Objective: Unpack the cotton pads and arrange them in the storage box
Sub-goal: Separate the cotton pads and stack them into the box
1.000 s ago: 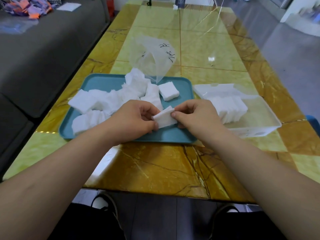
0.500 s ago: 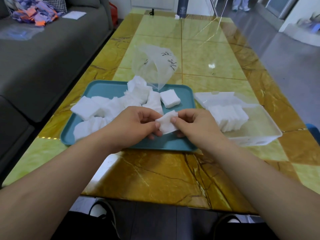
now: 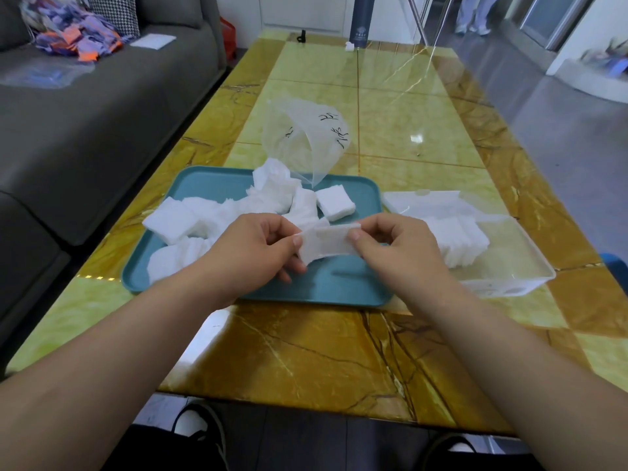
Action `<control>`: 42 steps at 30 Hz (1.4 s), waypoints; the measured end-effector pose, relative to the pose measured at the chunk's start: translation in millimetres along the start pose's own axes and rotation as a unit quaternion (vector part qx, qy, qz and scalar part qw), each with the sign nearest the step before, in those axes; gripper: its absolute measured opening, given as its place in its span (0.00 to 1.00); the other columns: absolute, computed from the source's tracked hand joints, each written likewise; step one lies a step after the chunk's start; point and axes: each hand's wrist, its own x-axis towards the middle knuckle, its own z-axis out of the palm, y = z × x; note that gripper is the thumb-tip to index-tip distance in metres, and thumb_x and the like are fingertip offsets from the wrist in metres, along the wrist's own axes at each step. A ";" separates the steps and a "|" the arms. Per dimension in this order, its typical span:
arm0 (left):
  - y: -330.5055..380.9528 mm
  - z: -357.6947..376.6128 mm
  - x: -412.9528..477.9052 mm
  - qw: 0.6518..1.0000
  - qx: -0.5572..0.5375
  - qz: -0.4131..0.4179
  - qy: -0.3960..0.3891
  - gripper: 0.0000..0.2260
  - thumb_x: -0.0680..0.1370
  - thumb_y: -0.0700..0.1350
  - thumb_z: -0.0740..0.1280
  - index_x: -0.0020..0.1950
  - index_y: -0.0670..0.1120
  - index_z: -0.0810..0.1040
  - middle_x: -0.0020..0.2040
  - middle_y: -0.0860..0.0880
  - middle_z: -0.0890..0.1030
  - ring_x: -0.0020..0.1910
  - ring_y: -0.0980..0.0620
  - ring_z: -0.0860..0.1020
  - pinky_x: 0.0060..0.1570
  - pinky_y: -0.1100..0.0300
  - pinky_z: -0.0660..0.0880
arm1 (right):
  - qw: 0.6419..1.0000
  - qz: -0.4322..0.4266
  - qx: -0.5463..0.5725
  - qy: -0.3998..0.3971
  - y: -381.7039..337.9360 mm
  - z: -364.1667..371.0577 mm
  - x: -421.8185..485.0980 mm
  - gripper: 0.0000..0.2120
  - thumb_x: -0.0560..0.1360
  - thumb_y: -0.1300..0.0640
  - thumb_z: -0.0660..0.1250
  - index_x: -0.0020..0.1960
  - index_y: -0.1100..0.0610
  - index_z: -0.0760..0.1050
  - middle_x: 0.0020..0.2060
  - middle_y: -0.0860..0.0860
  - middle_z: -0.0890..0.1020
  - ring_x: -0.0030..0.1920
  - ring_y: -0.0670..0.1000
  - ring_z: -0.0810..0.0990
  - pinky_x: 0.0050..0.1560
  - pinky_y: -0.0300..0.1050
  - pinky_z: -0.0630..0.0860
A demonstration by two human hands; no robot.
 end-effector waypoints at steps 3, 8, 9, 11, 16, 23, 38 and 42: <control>1.8 2.7 -1.9 0.999 -0.017 0.020 -0.027 0.05 0.83 0.40 0.67 0.52 0.43 0.83 0.40 0.46 0.87 0.37 0.52 0.85 0.35 0.63 0.81 | 0.997 -0.002 0.029 -0.078 -0.2 1.6 -2.3 0.05 0.75 0.55 0.75 0.40 0.52 0.84 0.53 0.42 0.86 0.56 0.42 0.82 0.63 0.47 0.76; 3.7 4.9 -1.5 0.996 -0.019 0.042 -0.071 0.06 0.83 0.39 0.67 0.53 0.43 0.84 0.42 0.46 0.87 0.42 0.51 0.87 0.37 0.61 0.81 | 0.996 0.016 0.053 -0.076 3.2 -2.2 -2.5 0.03 0.75 0.58 0.75 0.42 0.54 0.86 0.39 0.50 0.87 0.43 0.49 0.85 0.53 0.52 0.83; 3.4 5.0 -1.4 0.996 -0.018 0.044 -0.076 0.06 0.83 0.39 0.67 0.53 0.43 0.83 0.42 0.46 0.88 0.43 0.50 0.87 0.37 0.60 0.81 | 0.995 0.018 0.062 -0.073 3.4 -3.3 -2.3 0.03 0.75 0.58 0.76 0.42 0.54 0.86 0.39 0.52 0.87 0.44 0.54 0.86 0.54 0.56 0.84; 2.4 4.4 -1.0 0.996 -0.014 0.048 -0.080 0.06 0.83 0.39 0.66 0.53 0.44 0.83 0.43 0.45 0.88 0.45 0.48 0.87 0.39 0.58 0.81 | 0.994 0.024 0.084 -0.072 2.9 -3.8 -2.1 0.02 0.74 0.60 0.77 0.42 0.56 0.86 0.39 0.54 0.87 0.47 0.58 0.86 0.52 0.58 0.85; 0.9 4.4 0.3 0.995 -0.012 0.056 -0.077 0.06 0.83 0.39 0.66 0.53 0.43 0.83 0.44 0.44 0.88 0.45 0.48 0.87 0.39 0.60 0.81 | 0.989 0.048 0.124 -0.070 0.4 -1.3 -2.6 0.01 0.74 0.63 0.76 0.44 0.60 0.86 0.41 0.57 0.88 0.46 0.57 0.87 0.46 0.48 0.86; 5.9 6.0 -0.2 0.992 -0.089 0.029 -0.088 0.07 0.82 0.43 0.69 0.56 0.43 0.84 0.45 0.43 0.88 0.46 0.49 0.87 0.45 0.58 0.83 | 0.984 0.072 0.152 -0.060 2.3 1.5 -2.2 0.02 0.75 0.61 0.77 0.47 0.59 0.86 0.42 0.55 0.88 0.46 0.55 0.87 0.44 0.44 0.85; 2.4 2.5 24.6 0.947 0.265 0.140 0.120 0.15 0.77 0.49 0.74 0.62 0.52 0.81 0.54 0.56 0.79 0.42 0.56 0.78 0.49 0.63 0.72 | 0.998 0.050 0.014 -0.041 8.7 4.5 0.2 0.02 0.76 0.55 0.73 0.47 0.50 0.82 0.41 0.47 0.85 0.41 0.45 0.81 0.42 0.39 0.75; 2.7 10.8 27.6 0.946 0.295 0.109 0.082 0.14 0.75 0.50 0.75 0.59 0.51 0.81 0.52 0.52 0.79 0.47 0.51 0.78 0.50 0.56 0.74 | 0.999 0.031 -0.011 -0.028 10.6 8.8 1.3 0.05 0.74 0.58 0.72 0.48 0.50 0.79 0.42 0.49 0.85 0.42 0.48 0.81 0.43 0.41 0.76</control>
